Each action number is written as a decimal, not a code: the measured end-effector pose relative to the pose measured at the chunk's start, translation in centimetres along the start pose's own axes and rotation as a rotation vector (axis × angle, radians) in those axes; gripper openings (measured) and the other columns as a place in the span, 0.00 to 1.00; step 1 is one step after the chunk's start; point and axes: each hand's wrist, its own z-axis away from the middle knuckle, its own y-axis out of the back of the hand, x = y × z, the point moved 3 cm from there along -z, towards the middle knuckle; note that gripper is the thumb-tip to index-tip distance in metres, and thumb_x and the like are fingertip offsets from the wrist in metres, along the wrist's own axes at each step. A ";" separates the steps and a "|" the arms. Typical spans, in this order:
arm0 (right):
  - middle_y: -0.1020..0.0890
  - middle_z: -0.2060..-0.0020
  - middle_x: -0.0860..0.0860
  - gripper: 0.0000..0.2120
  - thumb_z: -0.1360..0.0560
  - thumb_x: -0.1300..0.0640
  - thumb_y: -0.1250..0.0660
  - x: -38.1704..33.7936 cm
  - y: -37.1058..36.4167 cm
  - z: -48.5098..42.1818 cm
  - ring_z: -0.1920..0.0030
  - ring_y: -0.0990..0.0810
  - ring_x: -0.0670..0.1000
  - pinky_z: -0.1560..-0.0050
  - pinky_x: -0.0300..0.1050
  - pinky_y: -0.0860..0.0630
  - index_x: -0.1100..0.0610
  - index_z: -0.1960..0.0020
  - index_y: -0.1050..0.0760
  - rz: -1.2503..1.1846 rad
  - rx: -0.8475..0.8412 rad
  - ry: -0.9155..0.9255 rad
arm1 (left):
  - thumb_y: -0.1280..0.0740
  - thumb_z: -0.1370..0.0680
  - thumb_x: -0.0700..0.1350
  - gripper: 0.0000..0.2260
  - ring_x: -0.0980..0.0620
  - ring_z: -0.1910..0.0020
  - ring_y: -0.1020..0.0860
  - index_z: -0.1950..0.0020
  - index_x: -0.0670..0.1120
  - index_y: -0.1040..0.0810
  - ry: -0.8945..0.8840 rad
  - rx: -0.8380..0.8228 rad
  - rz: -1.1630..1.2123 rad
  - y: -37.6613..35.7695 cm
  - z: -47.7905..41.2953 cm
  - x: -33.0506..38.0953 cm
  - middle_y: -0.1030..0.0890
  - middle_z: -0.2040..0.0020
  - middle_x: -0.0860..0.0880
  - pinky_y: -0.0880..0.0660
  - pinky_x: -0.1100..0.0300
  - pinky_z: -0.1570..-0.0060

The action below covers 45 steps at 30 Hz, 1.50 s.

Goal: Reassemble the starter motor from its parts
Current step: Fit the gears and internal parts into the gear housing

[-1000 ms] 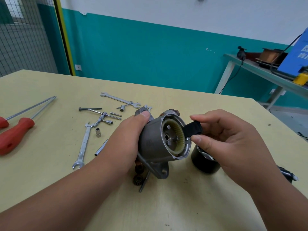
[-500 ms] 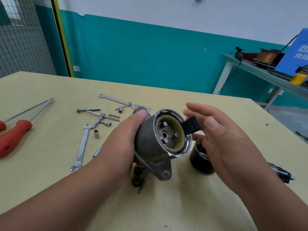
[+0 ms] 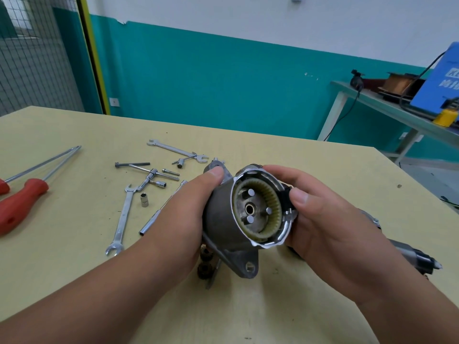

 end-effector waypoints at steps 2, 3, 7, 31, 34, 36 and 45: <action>0.18 0.35 0.60 0.25 0.24 0.53 0.35 0.0 0.0 0.1 0.34 0.20 0.66 0.43 0.55 0.17 0.56 0.27 0.27 -0.011 -0.004 -0.007 | 0.31 0.27 0.63 0.22 0.39 0.39 0.15 0.47 0.49 0.11 -0.001 0.002 -0.001 0.1 0.0 -0.1 0.12 0.42 0.42 0.28 0.35 0.26; 0.18 0.35 0.60 0.26 0.24 0.53 0.35 0.0 0.0 0.1 0.34 0.21 0.67 0.43 0.55 0.17 0.55 0.27 0.27 -0.017 -0.008 -0.011 | 0.30 0.28 0.64 0.20 0.38 0.38 0.15 0.48 0.50 0.12 -0.005 0.002 -0.002 0.1 0.0 -0.1 0.12 0.43 0.42 0.28 0.34 0.26; 0.18 0.35 0.60 0.28 0.26 0.52 0.32 -0.2 0.0 0.2 0.35 0.19 0.66 0.44 0.54 0.17 0.54 0.26 0.27 -0.027 -0.024 -0.017 | 0.29 0.29 0.64 0.17 0.42 0.45 0.14 0.53 0.53 0.12 -0.020 -0.012 -0.011 0.0 0.1 0.0 0.12 0.48 0.44 0.28 0.34 0.27; 0.15 0.45 0.45 0.18 0.22 0.37 0.39 -2.6 1.6 0.9 0.45 0.15 0.50 0.50 0.48 0.16 0.39 0.36 0.20 0.468 0.360 0.281 | 0.35 0.23 0.55 0.16 0.48 0.51 0.13 0.49 0.50 0.10 -0.084 -0.058 0.157 -0.6 0.6 1.3 0.12 0.48 0.46 0.15 0.55 0.54; 0.15 0.51 0.44 0.12 0.17 0.48 0.40 -3.5 3.1 1.1 0.48 0.17 0.45 0.53 0.43 0.17 0.44 0.40 0.19 0.556 0.555 0.364 | 0.38 0.20 0.54 0.15 0.44 0.57 0.18 0.47 0.49 0.14 -0.015 -0.026 0.240 0.0 0.2 1.4 0.17 0.50 0.42 0.20 0.54 0.60; 0.16 0.53 0.40 0.11 0.15 0.51 0.40 -3.5 4.0 0.9 0.49 0.18 0.41 0.54 0.42 0.20 0.42 0.42 0.19 0.678 0.612 0.327 | 0.43 0.17 0.54 0.16 0.44 0.61 0.26 0.44 0.48 0.18 -0.006 0.007 0.246 0.4 0.0 1.5 0.23 0.50 0.39 0.31 0.60 0.69; 0.30 0.35 0.36 0.30 0.29 0.29 0.34 -1.3 5.1 -0.1 0.33 0.29 0.43 0.37 0.46 0.28 0.28 0.28 0.36 1.214 0.231 -0.251 | 0.44 0.17 0.56 0.18 0.46 0.64 0.27 0.46 0.50 0.17 -0.094 0.146 0.246 1.7 -0.8 1.5 0.19 0.50 0.42 0.34 0.60 0.72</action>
